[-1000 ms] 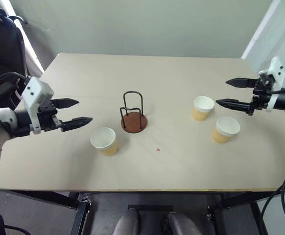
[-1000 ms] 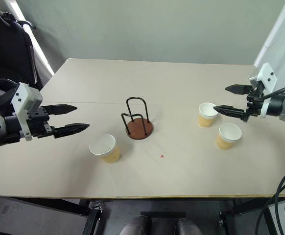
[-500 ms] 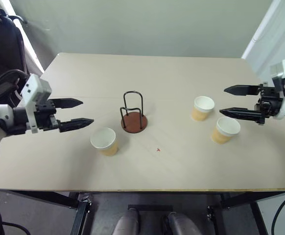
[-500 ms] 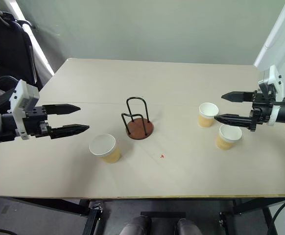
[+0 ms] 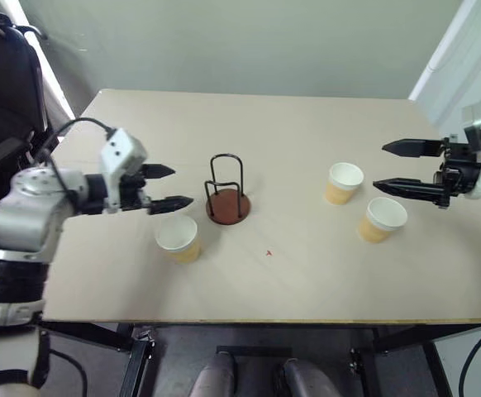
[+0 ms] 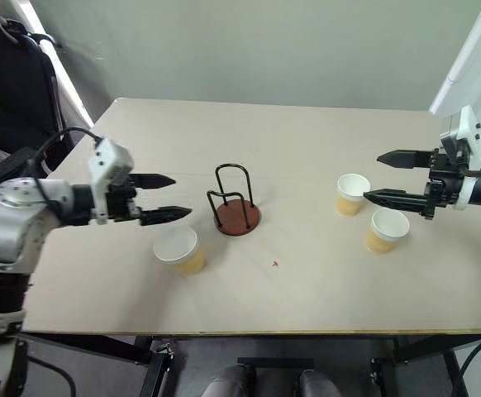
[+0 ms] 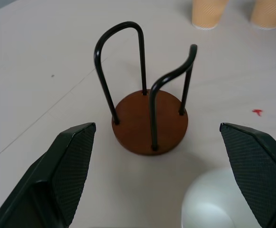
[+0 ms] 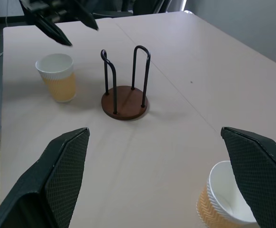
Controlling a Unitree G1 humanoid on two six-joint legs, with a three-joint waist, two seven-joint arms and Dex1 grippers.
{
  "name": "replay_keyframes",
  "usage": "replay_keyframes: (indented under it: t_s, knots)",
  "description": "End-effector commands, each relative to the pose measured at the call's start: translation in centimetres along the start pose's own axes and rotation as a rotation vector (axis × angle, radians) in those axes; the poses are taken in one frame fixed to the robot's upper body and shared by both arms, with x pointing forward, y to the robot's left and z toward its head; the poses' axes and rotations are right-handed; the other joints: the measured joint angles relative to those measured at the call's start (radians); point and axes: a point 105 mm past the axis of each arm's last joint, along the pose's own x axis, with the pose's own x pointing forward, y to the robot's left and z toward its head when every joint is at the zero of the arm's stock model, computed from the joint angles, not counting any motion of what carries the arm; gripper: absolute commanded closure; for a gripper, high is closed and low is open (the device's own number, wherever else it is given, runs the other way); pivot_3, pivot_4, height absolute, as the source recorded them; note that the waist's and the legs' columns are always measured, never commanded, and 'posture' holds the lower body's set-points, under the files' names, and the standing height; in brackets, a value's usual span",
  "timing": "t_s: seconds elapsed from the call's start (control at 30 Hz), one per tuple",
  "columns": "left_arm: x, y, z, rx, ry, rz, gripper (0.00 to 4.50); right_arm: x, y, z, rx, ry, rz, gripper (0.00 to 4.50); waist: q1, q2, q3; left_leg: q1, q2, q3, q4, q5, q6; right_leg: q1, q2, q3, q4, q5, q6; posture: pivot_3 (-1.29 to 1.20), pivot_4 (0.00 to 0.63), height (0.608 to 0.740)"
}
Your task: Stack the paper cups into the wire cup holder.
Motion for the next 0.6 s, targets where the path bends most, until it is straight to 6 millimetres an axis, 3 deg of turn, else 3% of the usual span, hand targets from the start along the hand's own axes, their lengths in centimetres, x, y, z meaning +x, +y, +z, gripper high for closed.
replay_keyframes:
  t_s: [0.03,0.17,0.6]
  knots:
    - [1.0,0.4,0.5,0.05,0.001,0.072,0.01,-0.5,0.2,1.0,-0.05,-0.013,-0.018,0.0,0.0,0.0,0.0,-0.001,0.0,0.0,0.002,0.0,0.0,0.0,0.0,0.0,0.0,0.0,0.0,0.0,0.15,0.74]
    - [2.7,-0.6,0.8,0.056,-0.02,0.052,0.01,-0.5,0.3,1.0,-0.05,-0.011,-0.02,0.0,0.001,0.0,0.0,-0.003,0.0,0.0,0.006,-0.001,0.002,0.0,0.0,0.0,-0.001,0.001,0.003,0.0,0.15,0.74]
    - [5.0,0.9,1.5,0.086,-0.037,0.145,0.01,-0.4,0.4,0.8,-0.047,-0.006,-0.029,0.0,0.003,0.0,0.0,-0.004,0.0,0.0,0.007,-0.001,0.003,0.0,0.0,0.0,-0.001,0.002,0.005,0.0,0.15,0.74]
